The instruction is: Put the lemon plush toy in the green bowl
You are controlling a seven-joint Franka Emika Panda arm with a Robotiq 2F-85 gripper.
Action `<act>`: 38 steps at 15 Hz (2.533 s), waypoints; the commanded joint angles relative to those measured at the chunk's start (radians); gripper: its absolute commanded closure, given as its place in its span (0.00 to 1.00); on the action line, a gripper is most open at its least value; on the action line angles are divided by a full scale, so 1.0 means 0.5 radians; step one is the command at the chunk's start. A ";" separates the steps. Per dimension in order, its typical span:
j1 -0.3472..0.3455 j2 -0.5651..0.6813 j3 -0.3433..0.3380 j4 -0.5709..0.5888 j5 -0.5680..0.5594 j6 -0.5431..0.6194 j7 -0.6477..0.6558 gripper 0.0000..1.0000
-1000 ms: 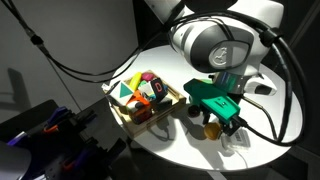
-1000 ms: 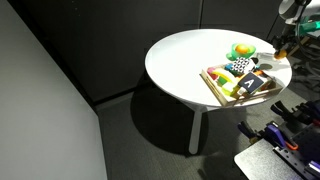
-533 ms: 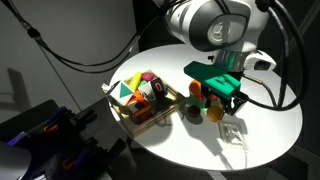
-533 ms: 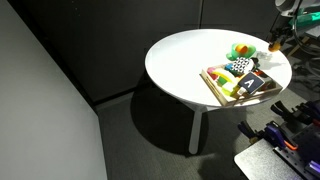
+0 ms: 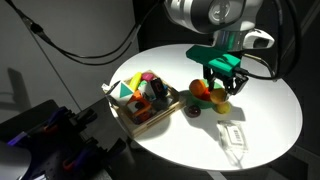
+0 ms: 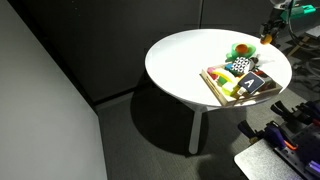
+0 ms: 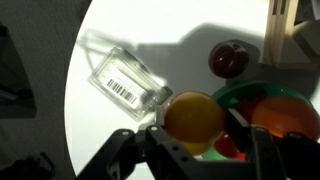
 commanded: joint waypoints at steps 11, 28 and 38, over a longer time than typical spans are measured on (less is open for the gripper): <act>0.100 0.301 0.026 0.354 -0.031 -0.047 0.156 0.08; 0.042 0.077 0.041 0.157 -0.014 -0.335 0.038 0.00; 0.072 -0.123 -0.012 0.004 -0.109 -0.724 0.058 0.00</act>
